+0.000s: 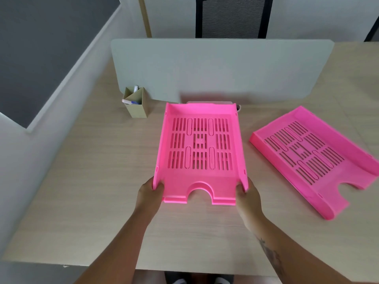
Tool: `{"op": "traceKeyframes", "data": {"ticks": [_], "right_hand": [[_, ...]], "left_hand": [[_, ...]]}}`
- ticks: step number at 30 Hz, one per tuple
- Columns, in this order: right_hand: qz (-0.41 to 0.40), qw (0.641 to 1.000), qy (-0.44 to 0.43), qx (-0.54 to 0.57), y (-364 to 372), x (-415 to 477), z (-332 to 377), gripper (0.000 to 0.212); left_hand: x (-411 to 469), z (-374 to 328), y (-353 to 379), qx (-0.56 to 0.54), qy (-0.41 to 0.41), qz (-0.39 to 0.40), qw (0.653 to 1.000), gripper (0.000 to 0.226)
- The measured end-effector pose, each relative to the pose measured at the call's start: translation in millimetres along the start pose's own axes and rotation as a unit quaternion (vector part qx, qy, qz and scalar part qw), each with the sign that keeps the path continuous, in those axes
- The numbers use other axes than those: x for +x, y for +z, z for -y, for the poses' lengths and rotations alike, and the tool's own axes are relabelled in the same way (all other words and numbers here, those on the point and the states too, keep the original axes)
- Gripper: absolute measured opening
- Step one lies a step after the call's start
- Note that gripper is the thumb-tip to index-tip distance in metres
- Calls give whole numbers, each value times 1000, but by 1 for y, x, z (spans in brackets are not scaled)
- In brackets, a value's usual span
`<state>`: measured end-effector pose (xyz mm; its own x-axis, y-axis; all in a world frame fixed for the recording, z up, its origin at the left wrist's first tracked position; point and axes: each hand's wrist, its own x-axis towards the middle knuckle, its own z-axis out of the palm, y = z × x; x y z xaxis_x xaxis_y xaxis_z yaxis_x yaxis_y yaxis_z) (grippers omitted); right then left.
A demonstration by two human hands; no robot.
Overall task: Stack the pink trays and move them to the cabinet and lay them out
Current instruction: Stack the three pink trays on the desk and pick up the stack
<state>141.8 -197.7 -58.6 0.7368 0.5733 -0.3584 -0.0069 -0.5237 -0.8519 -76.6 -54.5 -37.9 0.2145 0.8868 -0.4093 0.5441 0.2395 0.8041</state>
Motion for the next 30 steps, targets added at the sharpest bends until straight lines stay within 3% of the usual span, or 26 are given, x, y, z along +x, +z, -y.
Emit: {"op": "traceKeyframes", "data": {"ticks": [13, 16, 18, 20, 24, 27, 30], "right_hand": [[-65, 997, 31, 11, 2, 16, 12, 40], [-53, 998, 32, 15, -7, 14, 19, 41], [-31, 999, 11, 13, -19, 13, 31, 53], [-25, 1000, -5, 7, -39, 16, 48, 72], [-55, 997, -54, -1, -95, 34, 78, 56], [-84, 994, -66, -24, -145, 60, 81, 55], [-80, 992, -52, -85, -201, 88, 72, 53]], "left_hand": [[28, -13, 1, 37, 37, 44, 998, 30], [30, -17, -1, 53, 49, 60, 996, 37], [30, -27, -5, 58, 66, 58, 994, 50], [33, -43, -10, 102, 103, 11, 989, 63], [28, -90, 0, 166, 220, -110, 955, 61], [11, -125, 41, 160, 310, -126, 929, 49], [-10, -154, 100, 162, 341, -117, 918, 46]]}}
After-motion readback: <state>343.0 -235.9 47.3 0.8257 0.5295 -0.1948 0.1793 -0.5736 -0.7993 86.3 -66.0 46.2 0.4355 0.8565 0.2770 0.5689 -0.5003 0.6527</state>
